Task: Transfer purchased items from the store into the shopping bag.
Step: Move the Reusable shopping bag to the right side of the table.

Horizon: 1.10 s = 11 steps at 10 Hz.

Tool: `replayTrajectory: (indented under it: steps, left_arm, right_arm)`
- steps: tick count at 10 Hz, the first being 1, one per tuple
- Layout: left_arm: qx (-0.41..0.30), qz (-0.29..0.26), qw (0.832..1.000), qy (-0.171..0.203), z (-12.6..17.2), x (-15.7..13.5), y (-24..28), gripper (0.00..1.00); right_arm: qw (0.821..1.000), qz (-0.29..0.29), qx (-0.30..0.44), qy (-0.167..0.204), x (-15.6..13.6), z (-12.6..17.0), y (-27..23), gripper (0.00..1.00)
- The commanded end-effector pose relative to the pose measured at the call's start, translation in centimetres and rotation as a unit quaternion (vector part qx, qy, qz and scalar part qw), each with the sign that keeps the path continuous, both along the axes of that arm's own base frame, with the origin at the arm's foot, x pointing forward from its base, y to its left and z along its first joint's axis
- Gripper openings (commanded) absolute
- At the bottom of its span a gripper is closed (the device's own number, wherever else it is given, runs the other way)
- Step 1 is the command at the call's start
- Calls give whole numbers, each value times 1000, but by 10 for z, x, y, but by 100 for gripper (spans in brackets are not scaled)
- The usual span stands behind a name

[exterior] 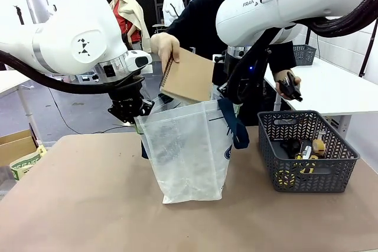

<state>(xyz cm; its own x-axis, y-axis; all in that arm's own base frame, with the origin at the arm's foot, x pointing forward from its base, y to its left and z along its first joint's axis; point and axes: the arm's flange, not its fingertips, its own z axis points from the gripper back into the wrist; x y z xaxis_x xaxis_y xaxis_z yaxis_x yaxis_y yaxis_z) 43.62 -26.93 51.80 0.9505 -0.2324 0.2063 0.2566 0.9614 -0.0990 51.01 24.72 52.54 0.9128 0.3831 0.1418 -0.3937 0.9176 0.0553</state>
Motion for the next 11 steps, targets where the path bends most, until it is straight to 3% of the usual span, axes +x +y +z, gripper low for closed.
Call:
replayTrajectory:
  steps: [1,11]
  left_arm:
    - [3,6,1000,-1,0,-3,4,0]
    - [3,6,1000,-1,0,-3,4,0]
  right_arm:
    - [1000,-1,0,0,2,0,-3,0]
    - [1000,-1,0,0,2,0,-3,0]
